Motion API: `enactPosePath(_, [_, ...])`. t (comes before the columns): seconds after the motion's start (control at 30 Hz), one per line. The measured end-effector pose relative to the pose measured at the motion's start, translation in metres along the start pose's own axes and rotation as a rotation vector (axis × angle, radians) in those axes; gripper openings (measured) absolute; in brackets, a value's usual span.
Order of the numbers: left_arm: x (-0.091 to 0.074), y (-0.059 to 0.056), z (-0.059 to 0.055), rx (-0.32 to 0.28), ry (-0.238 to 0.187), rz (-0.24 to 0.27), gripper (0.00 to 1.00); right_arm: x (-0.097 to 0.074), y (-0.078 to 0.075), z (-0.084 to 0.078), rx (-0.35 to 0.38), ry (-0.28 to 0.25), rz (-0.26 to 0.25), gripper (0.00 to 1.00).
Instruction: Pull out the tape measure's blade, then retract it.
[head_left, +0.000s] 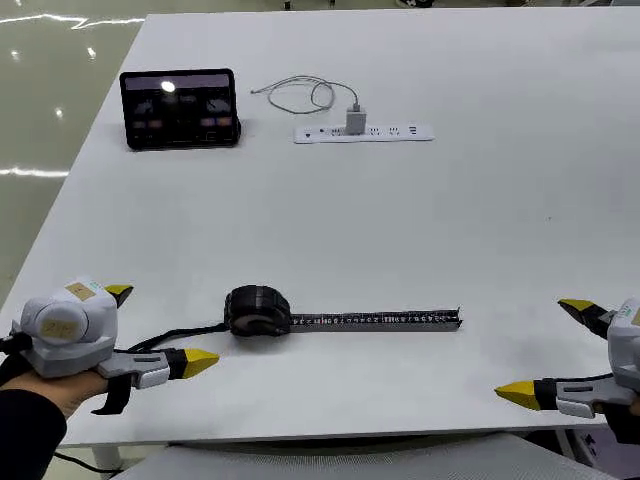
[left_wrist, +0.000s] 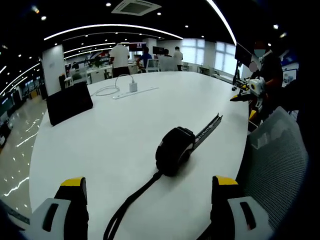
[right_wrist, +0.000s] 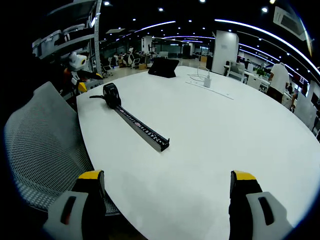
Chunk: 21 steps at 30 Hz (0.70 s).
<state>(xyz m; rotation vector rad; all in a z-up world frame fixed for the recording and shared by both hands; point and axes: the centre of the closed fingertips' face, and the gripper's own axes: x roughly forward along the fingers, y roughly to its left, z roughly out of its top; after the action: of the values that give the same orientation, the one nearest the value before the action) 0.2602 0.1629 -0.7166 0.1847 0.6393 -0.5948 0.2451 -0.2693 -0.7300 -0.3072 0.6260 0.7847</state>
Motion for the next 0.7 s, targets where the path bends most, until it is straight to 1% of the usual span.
enactPosePath(0.1, [0.001,-0.003,0.0,-0.004,0.001,-0.014,1.0,-0.004,0.001,-0.006,0.008,0.002,-0.006,1.0])
enactPosePath(0.23, [-0.001,-0.002,0.003,-0.007,-0.008,-0.011,1.0,-0.012,0.002,-0.012,0.017,-0.002,-0.026,1.0])
enactPosePath(0.33, [-0.002,-0.002,0.003,-0.026,-0.016,-0.008,1.0,-0.015,0.003,-0.013,0.022,-0.001,-0.031,1.0])
enactPosePath(0.5, [-0.006,-0.003,-0.002,-0.014,-0.009,-0.002,1.0,-0.017,0.002,-0.013,0.029,-0.001,-0.035,1.0])
enactPosePath(0.57, [-0.008,-0.004,-0.003,-0.028,-0.012,-0.007,1.0,-0.018,0.002,-0.014,0.03,0.0,-0.037,1.0])
enactPosePath(0.67, [-0.01,-0.001,-0.006,-0.031,-0.01,0.0,1.0,-0.019,0.002,-0.016,0.032,0.004,-0.039,1.0])
enactPosePath(0.7, [-0.01,0.002,-0.007,-0.039,-0.007,0.009,1.0,-0.02,0.002,-0.015,0.034,0.004,-0.041,1.0])
